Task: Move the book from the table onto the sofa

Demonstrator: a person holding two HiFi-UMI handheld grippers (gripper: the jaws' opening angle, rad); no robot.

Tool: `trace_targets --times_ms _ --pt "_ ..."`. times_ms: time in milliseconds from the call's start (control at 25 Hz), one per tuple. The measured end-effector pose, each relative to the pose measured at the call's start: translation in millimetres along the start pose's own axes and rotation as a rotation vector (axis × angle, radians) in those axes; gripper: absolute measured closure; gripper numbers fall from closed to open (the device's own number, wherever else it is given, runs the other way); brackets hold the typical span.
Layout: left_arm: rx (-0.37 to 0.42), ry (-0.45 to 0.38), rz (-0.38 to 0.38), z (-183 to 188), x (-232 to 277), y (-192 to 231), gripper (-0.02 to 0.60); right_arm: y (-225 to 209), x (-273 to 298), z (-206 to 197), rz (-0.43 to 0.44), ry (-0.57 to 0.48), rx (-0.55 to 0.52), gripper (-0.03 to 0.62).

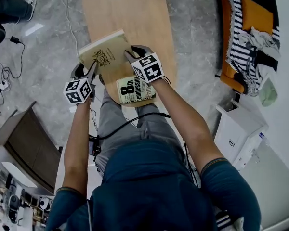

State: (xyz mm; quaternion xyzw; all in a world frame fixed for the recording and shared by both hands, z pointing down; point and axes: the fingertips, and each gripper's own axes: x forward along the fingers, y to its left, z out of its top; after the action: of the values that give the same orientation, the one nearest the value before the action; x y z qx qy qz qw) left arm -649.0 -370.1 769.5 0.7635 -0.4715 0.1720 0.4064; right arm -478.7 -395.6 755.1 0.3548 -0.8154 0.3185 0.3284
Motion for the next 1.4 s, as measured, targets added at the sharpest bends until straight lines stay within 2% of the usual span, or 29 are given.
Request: trace_targets --times_ms 280,520,960,1400 --pt "0.095 -0.125 -0.007 60 -53 -39 0.311 22 -63 43 -0.011 -0.156 -0.014 0.479" --pt "0.153 -0.24 -0.035 109 -89 -106 0.311 25 -149 79 -0.045 -0.275 -0.073 0.482" --pt "0.304 -0.441 -0.035 193 -170 -193 0.311 48 -266 141 -0.076 -0.515 -0.179 0.485" --pt "0.434 -0.595 -0.029 239 -238 -291 0.311 58 -384 169 -0.069 -0.72 -0.275 0.493"
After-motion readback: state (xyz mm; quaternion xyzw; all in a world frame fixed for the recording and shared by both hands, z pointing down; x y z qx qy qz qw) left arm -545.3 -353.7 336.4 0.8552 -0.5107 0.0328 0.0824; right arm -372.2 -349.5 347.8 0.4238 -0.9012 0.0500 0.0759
